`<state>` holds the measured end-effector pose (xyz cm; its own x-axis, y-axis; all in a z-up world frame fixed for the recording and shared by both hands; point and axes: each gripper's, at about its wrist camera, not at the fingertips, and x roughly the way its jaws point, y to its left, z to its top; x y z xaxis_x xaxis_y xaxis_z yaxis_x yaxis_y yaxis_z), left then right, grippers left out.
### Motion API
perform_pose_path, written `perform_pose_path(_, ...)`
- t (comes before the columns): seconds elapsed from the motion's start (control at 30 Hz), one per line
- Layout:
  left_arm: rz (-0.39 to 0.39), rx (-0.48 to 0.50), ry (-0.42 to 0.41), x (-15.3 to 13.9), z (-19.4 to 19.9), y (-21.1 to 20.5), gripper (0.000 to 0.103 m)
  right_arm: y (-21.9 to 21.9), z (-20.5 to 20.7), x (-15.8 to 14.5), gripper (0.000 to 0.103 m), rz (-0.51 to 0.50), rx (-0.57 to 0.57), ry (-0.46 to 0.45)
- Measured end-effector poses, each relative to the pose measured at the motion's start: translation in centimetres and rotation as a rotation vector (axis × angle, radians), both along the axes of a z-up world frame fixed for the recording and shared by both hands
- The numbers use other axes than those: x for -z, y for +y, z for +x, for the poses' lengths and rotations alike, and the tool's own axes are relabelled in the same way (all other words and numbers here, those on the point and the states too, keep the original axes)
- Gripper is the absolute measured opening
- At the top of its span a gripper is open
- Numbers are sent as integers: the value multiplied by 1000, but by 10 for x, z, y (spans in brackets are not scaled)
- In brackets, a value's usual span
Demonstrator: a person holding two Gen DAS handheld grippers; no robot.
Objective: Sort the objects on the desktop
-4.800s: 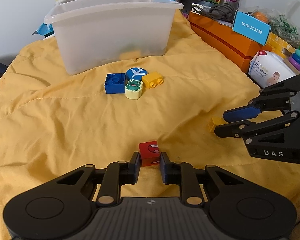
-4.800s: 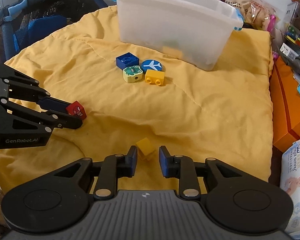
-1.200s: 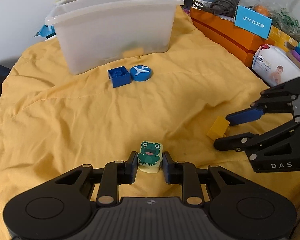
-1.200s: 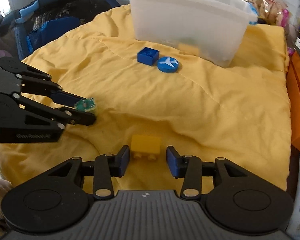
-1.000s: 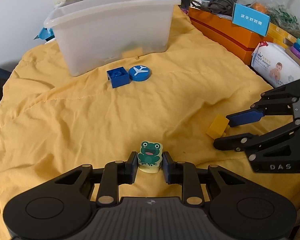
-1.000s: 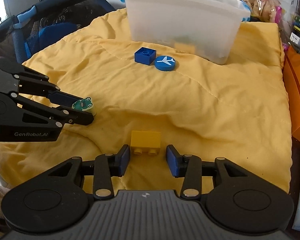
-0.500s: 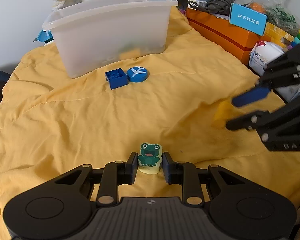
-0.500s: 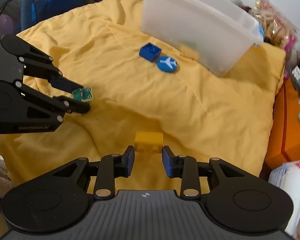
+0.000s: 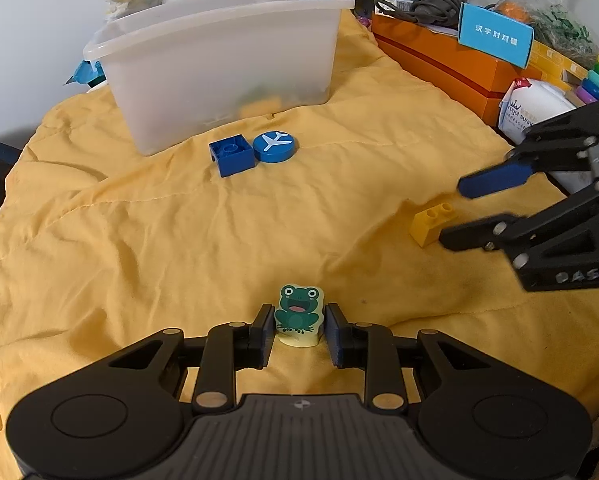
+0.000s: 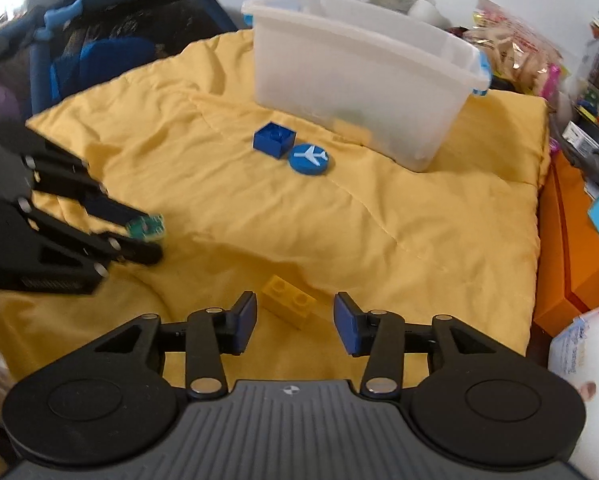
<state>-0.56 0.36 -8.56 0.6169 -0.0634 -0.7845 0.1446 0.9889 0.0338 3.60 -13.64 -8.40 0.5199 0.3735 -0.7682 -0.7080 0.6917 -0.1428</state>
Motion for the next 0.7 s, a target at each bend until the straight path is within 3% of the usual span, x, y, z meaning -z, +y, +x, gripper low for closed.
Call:
perform_pose_path(0.1,-10,-7,1,1,1,1,31,2,4,11,42,-6,-59,14)
perform_pose_path(0.17,-11,-11,0,0,0,1,32,3,3,15,32,-6,-81,-14)
perform_pose_path(0.27,-6,-12,-2,0,0,-1,32,0,3,12,24,0,-42,50)
perform_pose_path(0.4,-6,-16,-3,1,0,-1,32,-1,-13,6,24,24,-81,88)
perform_pose_path(0.53,-5,-18,-5,1,1,-2,32,2,-6,8,29,45,-6,78)
perform_pose_path(0.7,-10,-16,0,1,1,-1,29,5,0,15,26,58,18,89)
